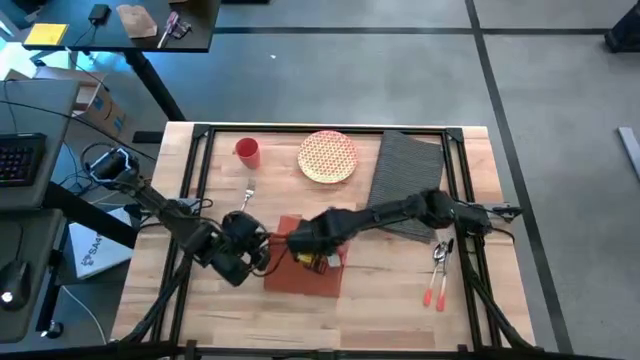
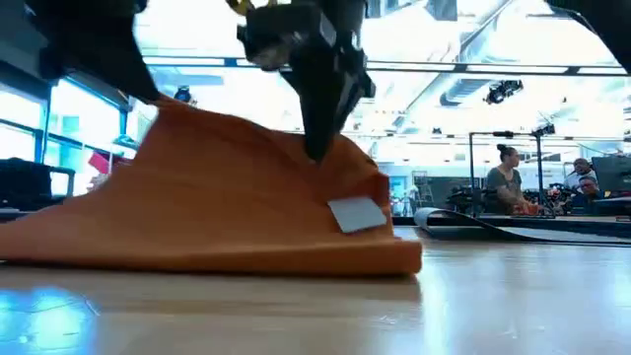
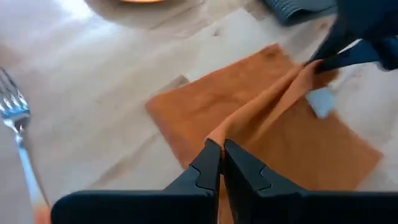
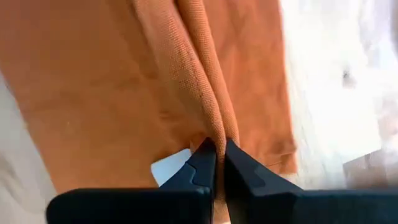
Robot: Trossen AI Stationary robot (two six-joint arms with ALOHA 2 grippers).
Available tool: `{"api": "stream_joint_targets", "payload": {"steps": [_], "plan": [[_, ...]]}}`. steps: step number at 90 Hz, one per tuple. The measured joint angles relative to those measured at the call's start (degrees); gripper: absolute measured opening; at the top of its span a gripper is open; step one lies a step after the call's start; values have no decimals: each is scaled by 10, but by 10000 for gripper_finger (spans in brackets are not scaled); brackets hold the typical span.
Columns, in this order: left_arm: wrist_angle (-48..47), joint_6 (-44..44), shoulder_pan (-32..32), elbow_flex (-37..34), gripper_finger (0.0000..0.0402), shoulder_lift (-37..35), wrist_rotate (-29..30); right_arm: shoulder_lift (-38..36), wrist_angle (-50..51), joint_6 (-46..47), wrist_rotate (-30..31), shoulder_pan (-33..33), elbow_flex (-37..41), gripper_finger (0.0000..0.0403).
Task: Set table place
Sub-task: Fold the orange table napkin
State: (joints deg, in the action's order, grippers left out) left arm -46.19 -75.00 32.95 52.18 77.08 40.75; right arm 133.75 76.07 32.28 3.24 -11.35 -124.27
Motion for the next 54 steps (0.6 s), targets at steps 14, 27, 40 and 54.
{"api": "stream_joint_targets", "payload": {"steps": [14,27,40,54], "plan": [[8,58,-44,0,0,0,-27,-1,12,0,-50,1,-6,0],[34,128,-70,0,0,3,-34,-4,46,21,-86,1,-15,0],[39,206,-95,0,0,8,-39,-4,51,28,-62,7,-15,0],[40,294,-114,0,0,18,-22,-4,60,81,-74,25,-17,0]]}}
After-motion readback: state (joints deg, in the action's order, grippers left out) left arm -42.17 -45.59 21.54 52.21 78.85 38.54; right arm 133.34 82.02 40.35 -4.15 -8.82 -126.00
